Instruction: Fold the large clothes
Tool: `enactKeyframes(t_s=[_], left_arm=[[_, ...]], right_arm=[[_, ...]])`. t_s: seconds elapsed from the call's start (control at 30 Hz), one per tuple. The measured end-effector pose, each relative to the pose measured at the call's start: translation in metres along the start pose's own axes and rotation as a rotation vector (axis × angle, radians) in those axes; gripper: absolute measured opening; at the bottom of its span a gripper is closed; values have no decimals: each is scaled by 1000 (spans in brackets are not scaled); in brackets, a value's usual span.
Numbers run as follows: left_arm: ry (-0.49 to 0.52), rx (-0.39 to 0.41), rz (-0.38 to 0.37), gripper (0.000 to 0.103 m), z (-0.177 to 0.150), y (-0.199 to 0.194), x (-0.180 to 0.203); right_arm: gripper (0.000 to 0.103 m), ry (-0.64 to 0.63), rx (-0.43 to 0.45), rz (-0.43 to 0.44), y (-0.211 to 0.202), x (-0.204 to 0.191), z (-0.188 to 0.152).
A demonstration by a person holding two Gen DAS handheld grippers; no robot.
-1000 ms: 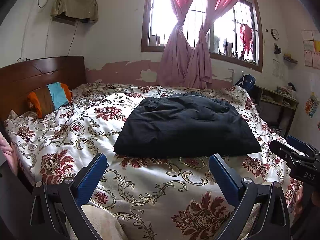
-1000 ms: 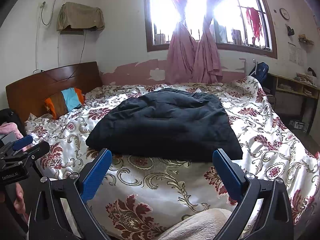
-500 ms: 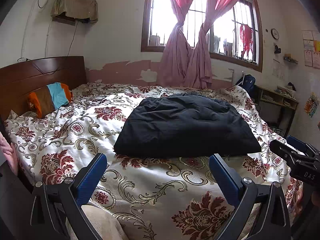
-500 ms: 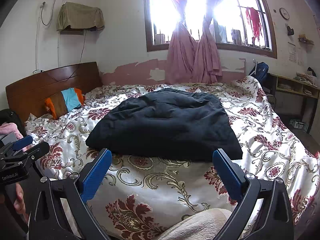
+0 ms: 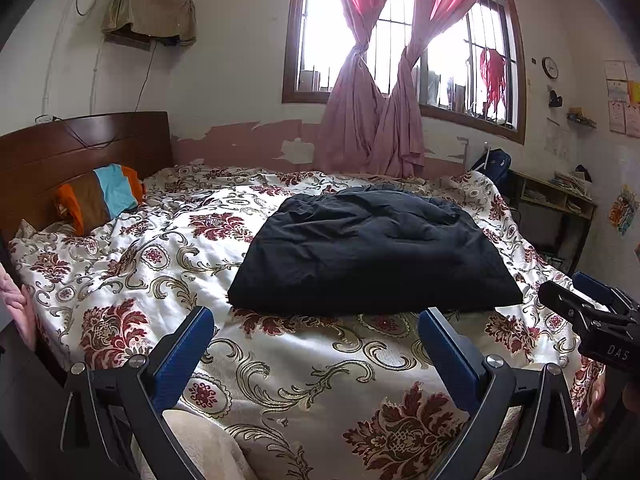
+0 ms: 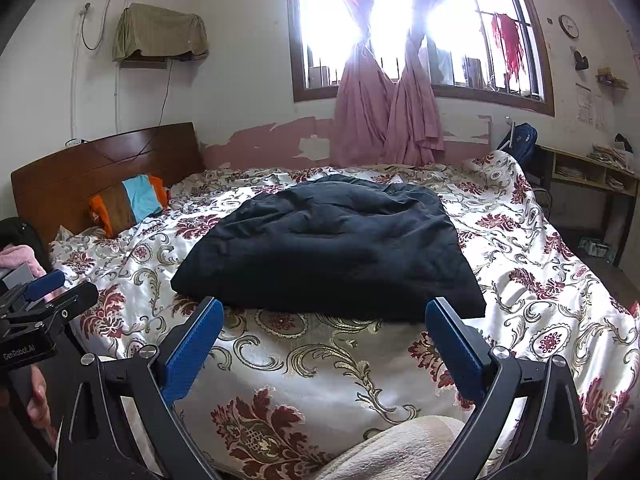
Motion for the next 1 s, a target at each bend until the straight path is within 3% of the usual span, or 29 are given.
enactKeyframes(t_s=[1.0], left_arm=[[-1, 0, 0, 103, 0, 0, -1]], right_arm=[[99, 3, -4, -1, 1, -2, -2]])
Point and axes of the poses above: each gripper's, at about its wrist camera, not at the fingertips, and y roughly the way its jaws point, x to its right, z to its top, the point moved 7 cm from there along y, roughly the way its jaws point, and after that the axes turned 8 degrees about z, right-handed, at the moved point
